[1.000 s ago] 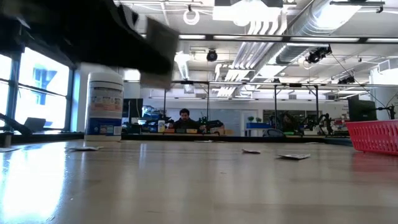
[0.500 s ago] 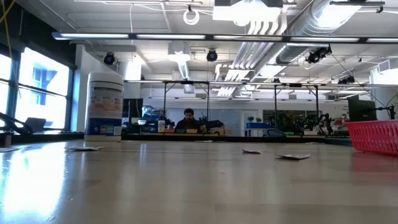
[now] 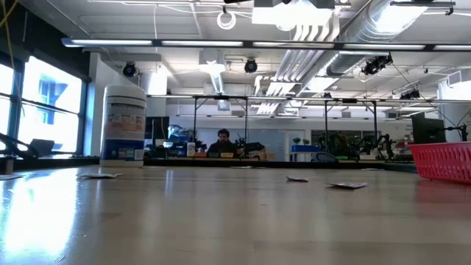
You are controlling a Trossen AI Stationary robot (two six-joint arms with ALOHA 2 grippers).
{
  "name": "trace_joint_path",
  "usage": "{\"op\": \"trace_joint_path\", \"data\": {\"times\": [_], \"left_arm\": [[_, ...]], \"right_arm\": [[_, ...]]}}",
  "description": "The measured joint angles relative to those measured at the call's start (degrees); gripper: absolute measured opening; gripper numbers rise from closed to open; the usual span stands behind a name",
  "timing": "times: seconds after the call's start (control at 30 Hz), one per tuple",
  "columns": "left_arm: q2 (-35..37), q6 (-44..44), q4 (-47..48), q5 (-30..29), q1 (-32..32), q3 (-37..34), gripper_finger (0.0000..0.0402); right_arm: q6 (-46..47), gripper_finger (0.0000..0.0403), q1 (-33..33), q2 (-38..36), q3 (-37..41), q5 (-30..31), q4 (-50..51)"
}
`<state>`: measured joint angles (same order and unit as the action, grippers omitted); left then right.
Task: Pick & Place First Aid Supplies
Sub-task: Put the ointment pack into the left red bin
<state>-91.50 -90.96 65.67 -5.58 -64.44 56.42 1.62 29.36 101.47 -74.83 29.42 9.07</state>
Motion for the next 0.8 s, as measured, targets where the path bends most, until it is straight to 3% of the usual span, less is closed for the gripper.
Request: {"op": "trace_joint_path", "data": {"times": [0.13, 0.47, 0.67, 0.73, 0.8], "left_arm": [[-0.02, 0.33, -0.74, 2.38, 2.07, -1.11, 0.0006], [-0.02, 1.19, -3.99, 5.55, 5.33, -1.11, 0.0099], [-0.02, 3.87, -4.79, 6.98, 5.28, 2.41, 0.0119], [-0.02, 3.76, -3.80, 4.74, 5.15, 5.35, 0.0119], [0.02, 4.58, -4.05, -1.27, 5.17, 7.96, 0.0119]], "right_arm": [[0.01, 0.0140, -0.22, 0.00, 0.00, 0.05, -0.19], [1.37, 0.0140, -0.03, 0.00, 0.00, -2.35, 0.30], [4.78, 0.0140, 1.12, 0.00, 0.00, -3.40, 5.81], [8.78, 0.0140, 1.27, 0.00, 0.00, -3.52, 10.98], [14.47, 0.0140, 1.22, 0.00, 0.00, -4.01, 17.53]]}}
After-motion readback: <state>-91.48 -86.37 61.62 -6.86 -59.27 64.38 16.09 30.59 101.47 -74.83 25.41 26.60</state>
